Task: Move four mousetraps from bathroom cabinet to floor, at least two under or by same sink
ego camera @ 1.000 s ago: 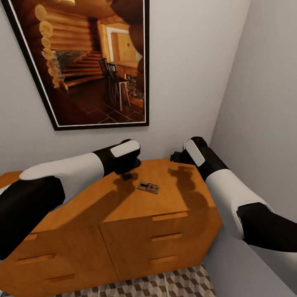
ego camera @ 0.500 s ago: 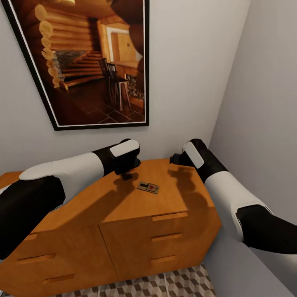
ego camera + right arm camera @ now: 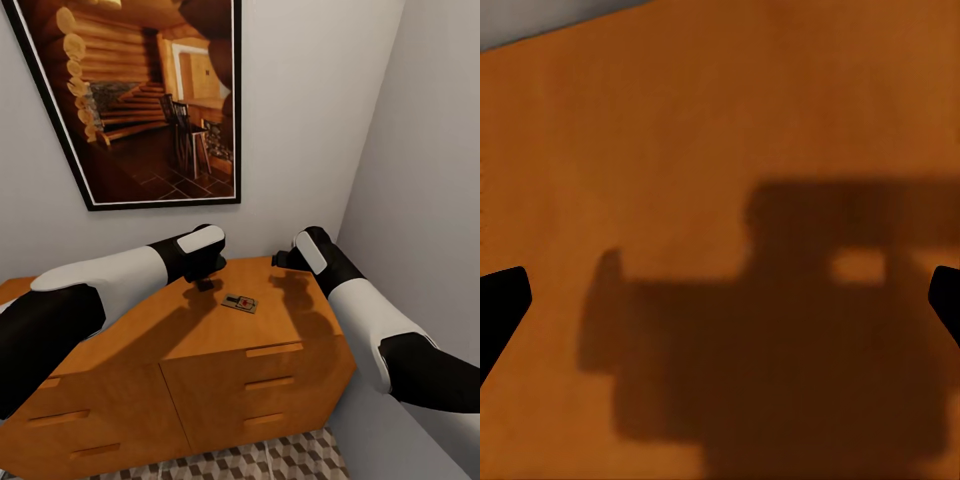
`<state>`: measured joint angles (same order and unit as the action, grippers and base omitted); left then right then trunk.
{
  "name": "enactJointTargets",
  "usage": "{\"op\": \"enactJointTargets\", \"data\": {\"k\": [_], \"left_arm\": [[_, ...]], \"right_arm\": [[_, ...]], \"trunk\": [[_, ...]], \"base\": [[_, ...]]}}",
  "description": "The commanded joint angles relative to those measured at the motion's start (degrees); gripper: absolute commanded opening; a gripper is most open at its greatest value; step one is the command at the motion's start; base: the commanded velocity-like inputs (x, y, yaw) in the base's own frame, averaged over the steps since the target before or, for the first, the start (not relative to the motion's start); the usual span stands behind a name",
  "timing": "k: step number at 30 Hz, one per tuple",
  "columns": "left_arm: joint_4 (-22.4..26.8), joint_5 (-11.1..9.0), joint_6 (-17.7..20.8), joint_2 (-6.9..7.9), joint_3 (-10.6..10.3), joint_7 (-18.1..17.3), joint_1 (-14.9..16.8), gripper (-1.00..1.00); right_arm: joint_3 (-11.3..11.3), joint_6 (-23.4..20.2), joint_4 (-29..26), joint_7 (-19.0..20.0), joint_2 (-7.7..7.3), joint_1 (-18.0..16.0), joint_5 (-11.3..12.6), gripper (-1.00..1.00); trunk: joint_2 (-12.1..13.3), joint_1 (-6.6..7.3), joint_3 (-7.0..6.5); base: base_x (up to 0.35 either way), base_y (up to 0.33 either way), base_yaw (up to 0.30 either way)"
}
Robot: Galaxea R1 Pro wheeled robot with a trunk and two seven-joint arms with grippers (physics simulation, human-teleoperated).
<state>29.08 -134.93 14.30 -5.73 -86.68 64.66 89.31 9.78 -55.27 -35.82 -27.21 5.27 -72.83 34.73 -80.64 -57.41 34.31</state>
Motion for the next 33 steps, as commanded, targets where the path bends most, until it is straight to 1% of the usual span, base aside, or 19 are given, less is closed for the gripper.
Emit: {"op": "enactJointTargets", "data": {"k": [1, 10, 19, 28, 33], "left_arm": [[0.0, -0.1, 0.6, 0.02, -0.4, 0.1, 0.1, 1.00], [0.0, -0.1, 0.6, 1.24, -0.5, 0.1, 0.1, 1.00], [0.1, -0.1, 0.6, 1.32, -0.6, 0.1, 0.1, 1.00], [0.1, -0.1, 0.7, 1.33, -0.4, 0.1, 0.2, 1.00], [0.1, -0.1, 0.8, 1.33, -0.4, 0.1, 0.2, 1.00]], "right_arm": [[0.2, -0.1, 0.0, -0.6, -0.03, 0.0, 0.6, 1.00], [0.2, -0.1, 0.0, -0.6, 0.04, 0.0, 0.6, 1.00], [0.2, -0.1, 0.0, -0.6, 0.16, 0.1, 0.6, 1.00], [0.2, -0.1, 0.0, -0.6, 0.25, 0.1, 0.6, 1.00], [0.2, -0.1, 0.0, -0.6, 0.26, 0.8, 0.6, 1.00]], "trunk": [[0.0, 0.00, 0.06], [0.0, 0.00, 0.06], [0.0, 0.00, 0.06], [-3.6, -1.98, 1.68], [-5.7, -3.08, 2.58]], "base": [[0.000, 0.000, 0.000], [0.000, 0.000, 0.000], [0.000, 0.000, 0.000], [0.000, 0.000, 0.000], [0.000, 0.000, 0.000]]}}
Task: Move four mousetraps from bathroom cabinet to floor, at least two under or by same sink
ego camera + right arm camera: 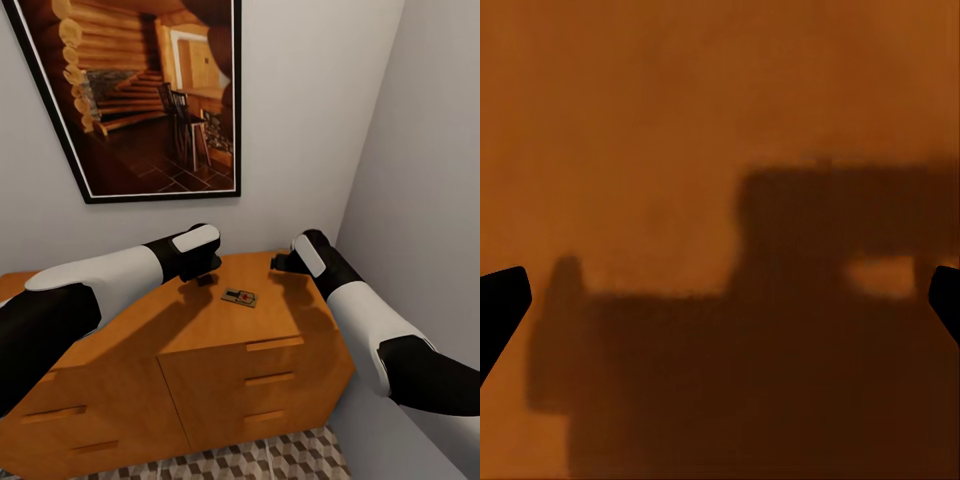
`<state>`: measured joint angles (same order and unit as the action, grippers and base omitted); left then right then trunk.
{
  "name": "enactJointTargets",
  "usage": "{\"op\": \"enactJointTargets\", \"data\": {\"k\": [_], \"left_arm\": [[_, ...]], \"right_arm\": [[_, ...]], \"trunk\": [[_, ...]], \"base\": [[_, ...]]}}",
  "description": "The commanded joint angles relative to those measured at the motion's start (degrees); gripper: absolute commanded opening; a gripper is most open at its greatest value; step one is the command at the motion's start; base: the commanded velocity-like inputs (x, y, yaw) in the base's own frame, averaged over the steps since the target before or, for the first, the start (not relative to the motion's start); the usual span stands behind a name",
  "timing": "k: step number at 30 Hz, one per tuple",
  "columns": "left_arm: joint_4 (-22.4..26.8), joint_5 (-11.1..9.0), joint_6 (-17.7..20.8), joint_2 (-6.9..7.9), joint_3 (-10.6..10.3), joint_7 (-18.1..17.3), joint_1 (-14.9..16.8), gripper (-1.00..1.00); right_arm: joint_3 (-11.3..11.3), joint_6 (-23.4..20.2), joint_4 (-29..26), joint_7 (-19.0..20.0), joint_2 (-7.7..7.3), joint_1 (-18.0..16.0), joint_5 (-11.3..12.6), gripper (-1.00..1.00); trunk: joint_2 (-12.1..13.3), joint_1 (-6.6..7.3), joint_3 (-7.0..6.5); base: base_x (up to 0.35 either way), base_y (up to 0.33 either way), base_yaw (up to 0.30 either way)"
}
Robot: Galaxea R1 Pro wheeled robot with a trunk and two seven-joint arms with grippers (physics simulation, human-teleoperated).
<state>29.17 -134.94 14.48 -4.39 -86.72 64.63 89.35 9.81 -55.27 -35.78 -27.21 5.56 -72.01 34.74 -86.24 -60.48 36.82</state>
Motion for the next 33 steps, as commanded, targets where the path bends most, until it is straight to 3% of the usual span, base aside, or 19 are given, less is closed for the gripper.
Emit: {"op": "enactJointTargets", "data": {"k": [1, 12, 16, 18, 21, 25, 29, 30, 33], "left_arm": [[0.0, -0.1, 0.6, -0.02, -0.4, 0.1, 0.1, 1.00], [0.1, -0.1, 0.6, -0.20, -0.3, 0.0, 0.1, 1.00], [0.1, -0.1, 0.6, -0.24, -0.3, 0.0, 0.1, 1.00], [0.1, -0.1, 0.6, -0.25, -0.3, 0.0, 0.1, 1.00], [0.1, -0.1, 0.5, -0.26, -0.3, 0.0, 0.1, 1.00], [0.1, -0.1, 0.5, -0.26, -0.3, 0.0, 0.1, 1.00], [0.1, -0.1, 0.5, -0.26, -0.3, -0.1, 0.1, 1.00], [0.1, -0.1, 0.5, -0.27, -0.3, -0.1, 0.1, 1.00], [0.1, -0.1, 0.5, -0.23, -0.3, -0.1, 0.1, 1.00]], "right_arm": [[0.2, -0.1, -0.1, -0.6, -0.05, 0.1, 0.6, 1.00], [0.1, -0.3, -1.2, 0.8, -0.33, 0.6, 0.7, 1.00], [0.0, -0.6, -3.4, 5.9, -0.65, 0.6, 2.5, 1.00], [-0.2, -0.9, -5.9, 12.0, -1.45, 0.6, 5.1, 1.00], [-0.3, -1.5, -8.7, 18.4, -3.48, 0.7, 8.1, 1.00], [-0.4, -1.9, -12.6, 26.4, -7.63, 0.8, 12.6, 1.00], [-0.4, -2.1, -15.7, 34.4, -11.73, 1.6, 18.1, 1.00], [-0.3, -2.1, -16.8, 38.1, -13.44, 2.4, 20.9, 1.00], [-0.3, -2.2, -18.1, 42.0, -15.60, 3.4, 24.3, 1.00]], "trunk": [[-0.5, -0.22, 0.24], [-1.3, -0.66, 0.60], [-1.3, -0.66, 0.60], [-1.3, -0.66, 0.60], [-1.3, -0.66, 0.60], [-2.1, -1.10, 0.96], [-3.7, -1.98, 1.68], [-4.1, -2.20, 1.86], [-5.3, -2.86, 2.40]], "base": [[0.000, 0.000, 0.000], [0.000, 0.000, 0.000], [0.000, 0.000, 0.000], [0.000, 0.000, 0.000], [0.000, 0.000, 0.000], [0.000, 0.000, 0.000], [0.000, 0.000, 0.000], [0.000, 0.000, 0.000], [0.000, 0.000, 0.000]]}}
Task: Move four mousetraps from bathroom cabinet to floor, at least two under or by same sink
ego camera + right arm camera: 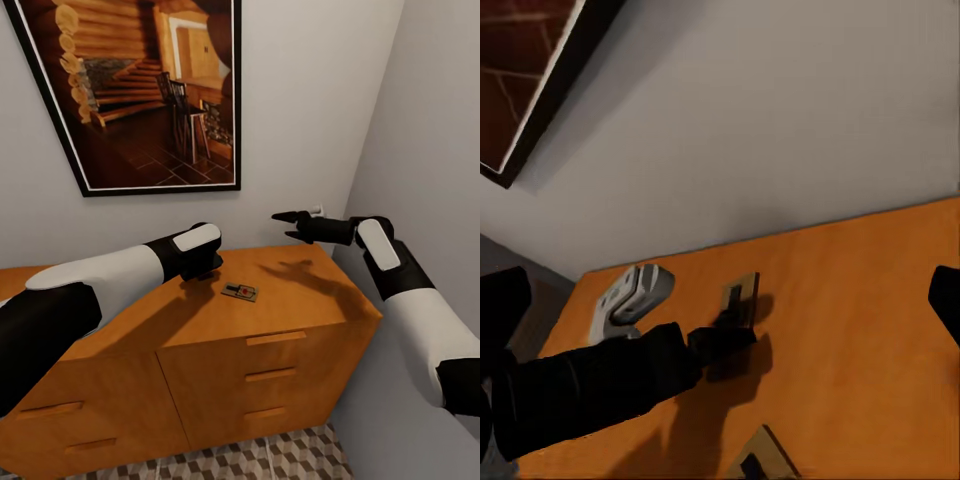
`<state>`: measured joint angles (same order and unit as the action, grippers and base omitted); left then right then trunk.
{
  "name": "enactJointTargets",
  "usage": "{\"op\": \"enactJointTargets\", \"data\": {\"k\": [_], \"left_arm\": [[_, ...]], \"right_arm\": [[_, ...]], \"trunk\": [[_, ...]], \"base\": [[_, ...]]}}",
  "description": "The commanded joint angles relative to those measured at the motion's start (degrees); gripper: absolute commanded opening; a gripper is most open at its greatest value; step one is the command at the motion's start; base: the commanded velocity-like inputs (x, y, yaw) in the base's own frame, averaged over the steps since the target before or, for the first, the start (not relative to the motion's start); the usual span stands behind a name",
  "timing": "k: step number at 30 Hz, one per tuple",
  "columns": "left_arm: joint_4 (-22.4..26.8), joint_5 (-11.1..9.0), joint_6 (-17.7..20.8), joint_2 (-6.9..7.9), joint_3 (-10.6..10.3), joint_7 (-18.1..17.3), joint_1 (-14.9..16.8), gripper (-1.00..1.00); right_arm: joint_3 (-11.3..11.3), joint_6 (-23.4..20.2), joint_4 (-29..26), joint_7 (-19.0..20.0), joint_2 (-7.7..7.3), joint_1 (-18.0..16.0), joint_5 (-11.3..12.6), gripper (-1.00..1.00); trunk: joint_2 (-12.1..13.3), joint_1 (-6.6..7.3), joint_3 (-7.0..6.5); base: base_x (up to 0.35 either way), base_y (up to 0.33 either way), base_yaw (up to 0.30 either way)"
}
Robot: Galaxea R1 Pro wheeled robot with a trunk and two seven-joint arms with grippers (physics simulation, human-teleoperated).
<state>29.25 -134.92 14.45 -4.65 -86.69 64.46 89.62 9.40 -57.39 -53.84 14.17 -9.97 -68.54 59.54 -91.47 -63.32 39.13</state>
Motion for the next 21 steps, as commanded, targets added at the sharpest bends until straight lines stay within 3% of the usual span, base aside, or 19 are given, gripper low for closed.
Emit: {"op": "enactJointTargets", "data": {"k": [1, 3, 7, 15, 21], "left_arm": [[0.0, -0.1, 0.6, 0.02, -0.3, 0.1, -0.1, 1.00], [0.0, -0.1, 0.6, 0.01, -0.3, 0.1, -0.1, 1.00], [0.0, -0.1, 0.6, 0.00, -0.3, 0.1, -0.1, 1.00], [0.0, -0.1, 0.6, 0.02, -0.3, 0.1, -0.1, 1.00], [0.1, -0.1, 0.6, 0.06, -0.3, 0.1, -0.1, 1.00]], "right_arm": [[0.1, -0.1, -0.4, 1.5, -0.63, 0.2, 0.2, 1.00], [0.1, -0.1, -1.6, 3.2, -1.76, 0.7, 1.8, 1.00], [0.2, -0.1, -2.6, 4.3, -2.46, 1.1, 2.8, 1.00], [0.3, 0.0, -3.3, 5.0, -2.85, 1.4, 3.6, 1.00], [0.3, 0.0, -3.4, 5.1, -2.81, 1.4, 3.7, 1.00]], "trunk": [[0.0, -0.02, 0.08], [0.0, -0.02, 0.08], [-0.4, -0.24, 0.26], [-3.6, -1.99, 1.70], [-3.6, -1.99, 1.70]], "base": [[0.000, 0.000, 0.000], [0.000, 0.000, 0.000], [0.000, 0.000, 0.000], [0.000, 0.000, 0.000], [0.000, 0.000, 0.000]]}}
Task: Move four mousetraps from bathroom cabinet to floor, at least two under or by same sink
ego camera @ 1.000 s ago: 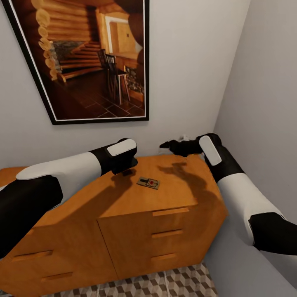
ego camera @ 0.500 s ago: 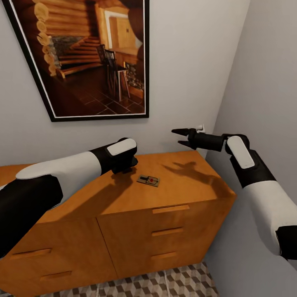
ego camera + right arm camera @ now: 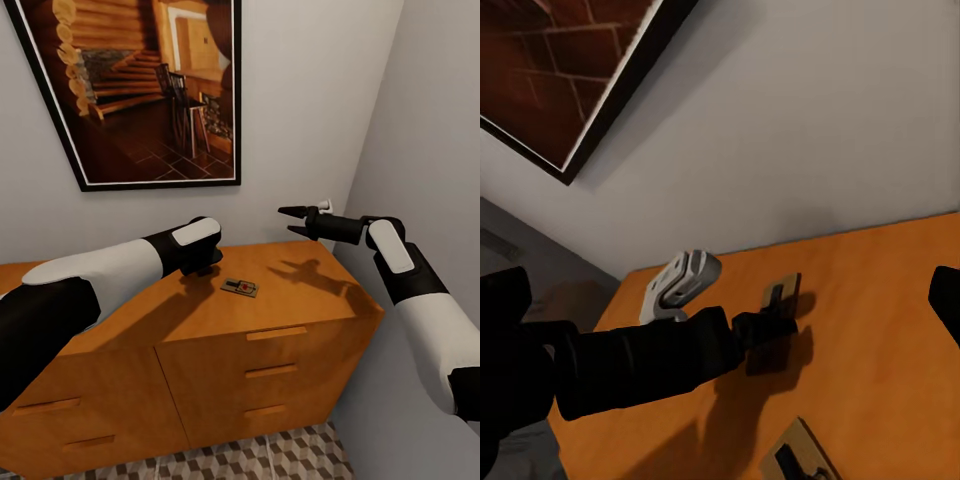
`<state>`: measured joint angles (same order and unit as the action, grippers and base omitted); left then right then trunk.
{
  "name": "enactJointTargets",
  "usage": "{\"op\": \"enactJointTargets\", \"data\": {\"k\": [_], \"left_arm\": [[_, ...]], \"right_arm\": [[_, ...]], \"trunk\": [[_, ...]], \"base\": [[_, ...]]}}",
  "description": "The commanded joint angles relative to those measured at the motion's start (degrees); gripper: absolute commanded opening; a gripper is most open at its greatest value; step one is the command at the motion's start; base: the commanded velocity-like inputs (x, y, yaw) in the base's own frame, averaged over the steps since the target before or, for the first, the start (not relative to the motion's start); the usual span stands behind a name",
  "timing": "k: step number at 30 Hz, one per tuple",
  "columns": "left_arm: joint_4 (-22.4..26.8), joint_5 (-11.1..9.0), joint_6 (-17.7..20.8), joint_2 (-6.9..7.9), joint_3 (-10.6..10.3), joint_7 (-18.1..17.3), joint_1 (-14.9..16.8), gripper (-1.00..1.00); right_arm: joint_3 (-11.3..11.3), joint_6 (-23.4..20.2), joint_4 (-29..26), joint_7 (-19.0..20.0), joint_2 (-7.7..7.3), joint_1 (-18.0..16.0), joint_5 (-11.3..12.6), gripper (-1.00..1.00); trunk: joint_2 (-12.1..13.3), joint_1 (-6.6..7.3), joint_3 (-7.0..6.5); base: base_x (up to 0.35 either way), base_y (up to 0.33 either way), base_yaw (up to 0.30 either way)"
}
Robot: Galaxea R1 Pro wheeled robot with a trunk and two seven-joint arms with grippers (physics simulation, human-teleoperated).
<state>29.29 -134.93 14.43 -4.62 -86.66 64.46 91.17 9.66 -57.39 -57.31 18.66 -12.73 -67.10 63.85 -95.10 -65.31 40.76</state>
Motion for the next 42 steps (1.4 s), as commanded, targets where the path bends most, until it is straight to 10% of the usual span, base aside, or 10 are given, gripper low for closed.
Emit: {"op": "enactJointTargets", "data": {"k": [1, 15, 16, 42], "left_arm": [[0.0, -0.1, 0.6, 0.01, -0.3, 0.1, -1.7, 1.00], [0.1, -0.1, 0.6, 0.15, -0.3, 0.0, -1.7, 1.00], [0.1, -0.1, 0.6, 0.17, -0.3, -0.1, -1.7, -1.00], [4.6, -0.1, 1.0, 0.29, 0.0, 2.4, -1.0, -1.00]], "right_arm": [[0.1, 0.0, 0.0, 0.6, -0.04, -0.1, -0.6, 1.00], [0.1, 0.0, 0.0, 0.6, 0.06, 0.0, -0.8, 1.00], [0.1, 0.0, 0.0, 0.6, 0.06, 0.0, -0.9, 1.00], [0.4, 0.3, 0.1, 0.4, 0.16, 1.2, -0.9, 1.00]], "trunk": [[0.0, -0.01, 0.07], [0.0, -0.01, 0.07], [0.0, -0.01, 0.07], [0.0, -0.01, 0.07]], "base": [[0.000, 0.000, 0.000], [0.000, 0.000, 0.000], [0.000, 0.000, 0.000], [0.000, 0.000, 0.000]]}}
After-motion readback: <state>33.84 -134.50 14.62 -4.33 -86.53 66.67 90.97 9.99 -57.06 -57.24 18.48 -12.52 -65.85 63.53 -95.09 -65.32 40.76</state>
